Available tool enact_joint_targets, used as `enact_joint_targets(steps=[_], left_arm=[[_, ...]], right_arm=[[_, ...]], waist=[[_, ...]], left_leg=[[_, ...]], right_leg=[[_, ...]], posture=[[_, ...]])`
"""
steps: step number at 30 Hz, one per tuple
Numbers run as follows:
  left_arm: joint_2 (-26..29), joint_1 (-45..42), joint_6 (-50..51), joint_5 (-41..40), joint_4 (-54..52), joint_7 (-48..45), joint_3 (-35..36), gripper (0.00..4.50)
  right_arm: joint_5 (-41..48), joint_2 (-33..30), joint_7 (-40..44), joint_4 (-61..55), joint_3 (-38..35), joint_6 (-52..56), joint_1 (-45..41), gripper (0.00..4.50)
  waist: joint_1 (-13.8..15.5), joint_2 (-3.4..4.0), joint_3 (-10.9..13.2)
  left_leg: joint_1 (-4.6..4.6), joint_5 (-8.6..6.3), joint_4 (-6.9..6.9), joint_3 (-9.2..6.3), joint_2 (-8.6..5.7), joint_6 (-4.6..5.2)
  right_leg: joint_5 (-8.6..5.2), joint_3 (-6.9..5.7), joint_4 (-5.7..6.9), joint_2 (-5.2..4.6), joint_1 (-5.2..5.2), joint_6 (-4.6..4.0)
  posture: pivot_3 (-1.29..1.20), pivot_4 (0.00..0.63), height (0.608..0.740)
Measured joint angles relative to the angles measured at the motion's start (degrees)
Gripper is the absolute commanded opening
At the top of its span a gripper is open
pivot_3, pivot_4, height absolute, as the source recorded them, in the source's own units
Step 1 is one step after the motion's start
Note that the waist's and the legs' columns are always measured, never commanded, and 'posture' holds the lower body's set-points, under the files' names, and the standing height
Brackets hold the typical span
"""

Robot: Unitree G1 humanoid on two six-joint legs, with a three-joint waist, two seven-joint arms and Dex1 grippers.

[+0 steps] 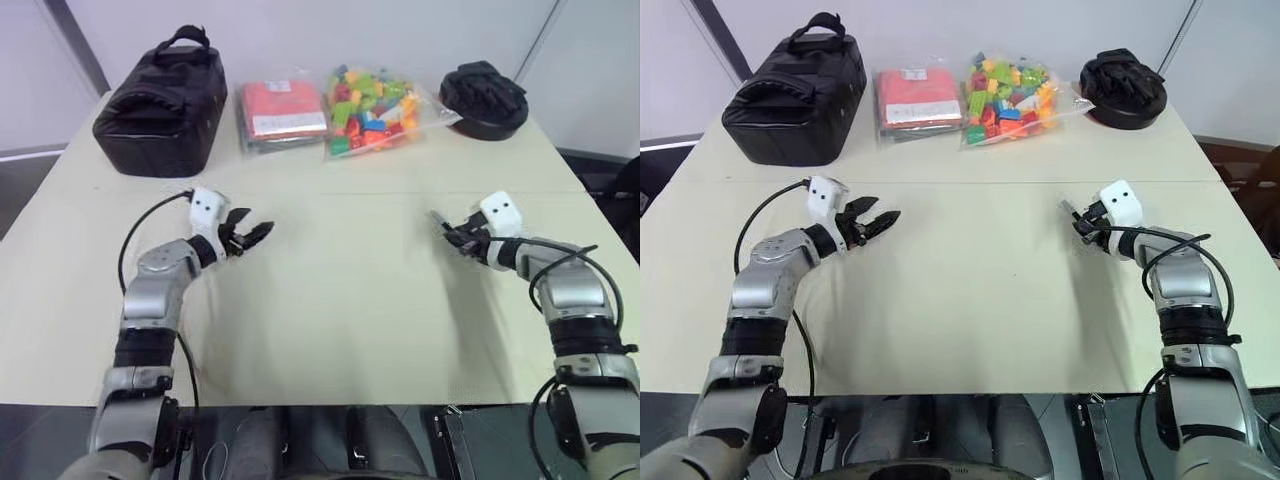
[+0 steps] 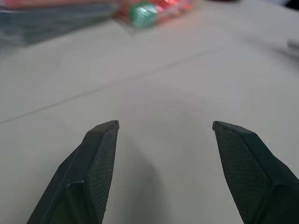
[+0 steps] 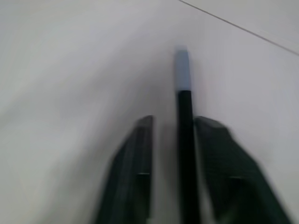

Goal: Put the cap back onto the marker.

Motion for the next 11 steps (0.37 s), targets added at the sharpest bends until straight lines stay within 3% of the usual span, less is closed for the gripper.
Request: enact_joint_targets(steps=[3,8,11], left_arm=[[-0.7,2.7,1.5,-0.6,-4.2,3.5,0.5,3.36],[-0.3,6.4,3.2,-2.1,-6.8,5.8,0.9,3.36],[1.7,8.7,3.8,-3.8,-8.6,5.6,2.2,3.36]], right_arm=[[0.9,0.4,-0.5,-1.0,-0.1,1.6,0.5,4.45],[4.4,-0.4,-0.4,-2.0,-3.6,3.6,0.8,4.45],[6.9,-3.9,0.2,-1.4,-8.2,3.7,0.5,4.45]], waist=[[-0.1,0.02,0.0],[-0.1,0.02,0.0],[0.0,0.02,0.0]], left_leg=[[0.01,-0.01,-0.02,0.03,-0.01,0.01],[0.01,-0.01,-0.03,0.03,0.0,0.02],[0.0,-0.02,-0.04,0.04,-0.02,0.04]], right_leg=[[0.0,0.01,-0.04,0.0,0.01,0.0],[0.0,0.01,-0.05,0.0,0.0,0.0],[0.0,0.01,-0.1,-0.03,0.01,0.0]], posture=[[0.0,0.15,0.74],[0.0,0.15,0.74],[0.0,0.15,0.74]])
